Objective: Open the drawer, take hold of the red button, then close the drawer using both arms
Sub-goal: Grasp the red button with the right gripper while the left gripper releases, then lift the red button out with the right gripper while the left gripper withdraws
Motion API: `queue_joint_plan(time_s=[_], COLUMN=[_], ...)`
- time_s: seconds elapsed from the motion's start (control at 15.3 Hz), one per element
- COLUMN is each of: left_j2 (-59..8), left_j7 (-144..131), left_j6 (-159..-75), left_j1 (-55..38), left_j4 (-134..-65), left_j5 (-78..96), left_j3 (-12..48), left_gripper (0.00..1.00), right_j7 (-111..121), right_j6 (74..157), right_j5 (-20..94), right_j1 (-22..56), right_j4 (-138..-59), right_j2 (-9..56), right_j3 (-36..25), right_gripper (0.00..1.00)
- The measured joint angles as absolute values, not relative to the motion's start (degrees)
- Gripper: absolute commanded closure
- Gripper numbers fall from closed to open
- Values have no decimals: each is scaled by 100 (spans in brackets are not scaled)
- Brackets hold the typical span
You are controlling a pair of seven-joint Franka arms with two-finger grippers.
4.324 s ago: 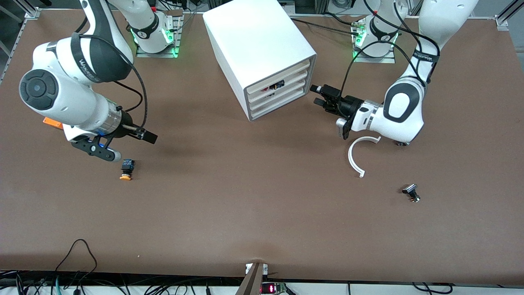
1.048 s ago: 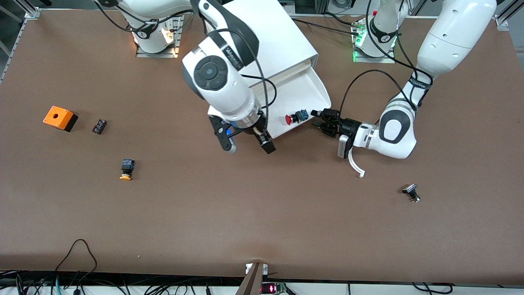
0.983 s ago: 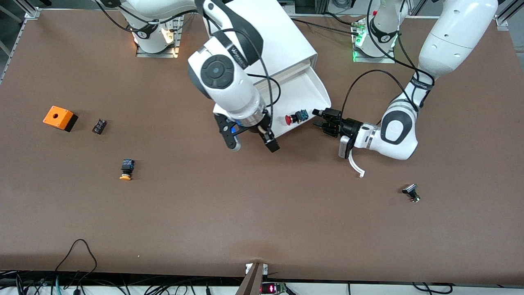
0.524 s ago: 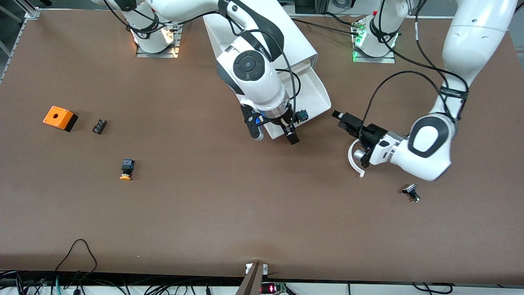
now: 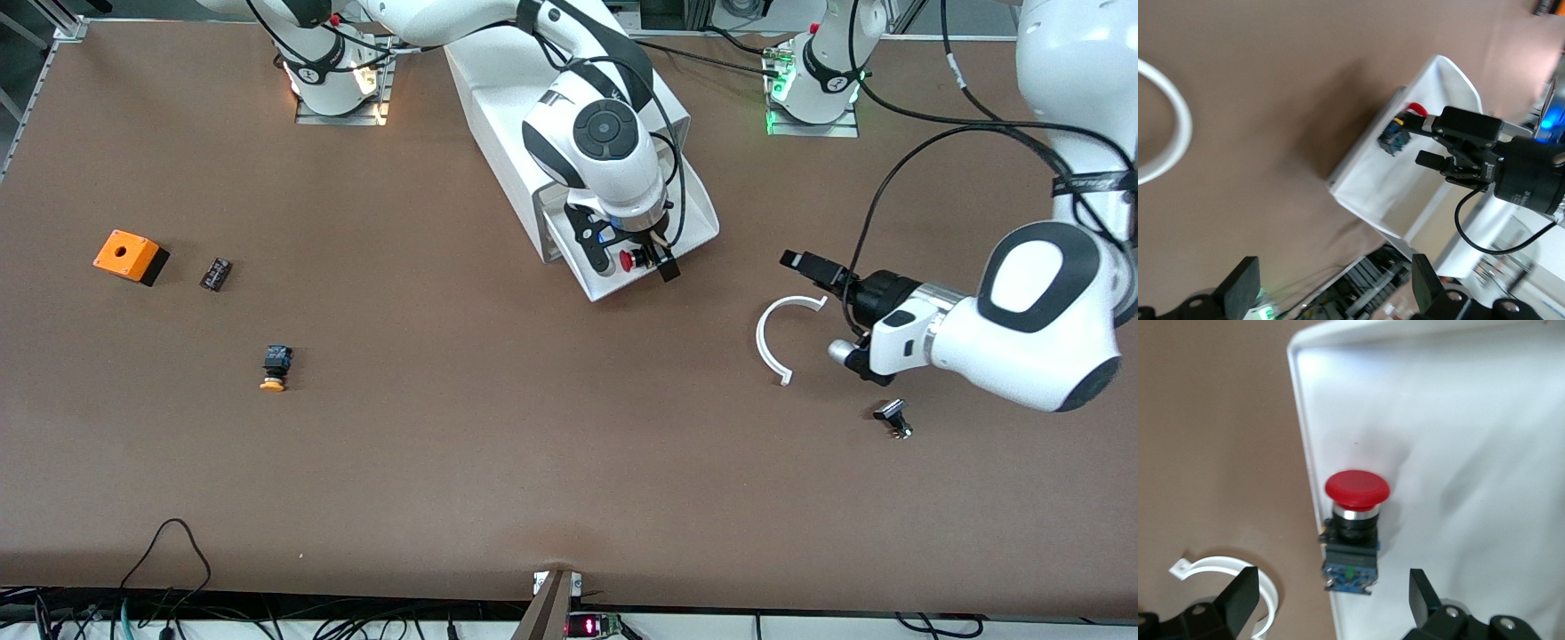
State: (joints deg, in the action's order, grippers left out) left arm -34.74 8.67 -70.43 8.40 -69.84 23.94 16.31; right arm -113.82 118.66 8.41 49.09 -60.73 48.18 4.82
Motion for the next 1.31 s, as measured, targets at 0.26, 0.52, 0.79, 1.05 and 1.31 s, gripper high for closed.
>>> queue_joint_plan(time_s=[0.26,0.52,0.79,1.05,1.31], left_j2=[-3114,-2934,-2935,-2942,-2943], left_j7=[700,695,695,695,693], left_j6=[-7007,-7025,-7495,-7662,-7662], left_j1=[624,503,491,492,491], left_j4=[-6427,-6031,-5891,-5890,-5890], left_j5=[1006,20,-239,-269,-443], left_j3=[1704,1704,1675,1623,1618], left_gripper=[0,0,0,0,0], right_j7=[-11388,-11388,-11388,-11385,-10708], right_j6=[11863,11862,11850,11461,11241], right_j5=[789,789,789,789,789], right_j1=[4995,4995,4991,4932,4562], right_j4=[-6185,-6215,-6206,-5974,-5816], right_j2=[4854,4854,4840,4712,4390], right_j3=[468,444,437,363,348], right_gripper=[22,97,100,100,100])
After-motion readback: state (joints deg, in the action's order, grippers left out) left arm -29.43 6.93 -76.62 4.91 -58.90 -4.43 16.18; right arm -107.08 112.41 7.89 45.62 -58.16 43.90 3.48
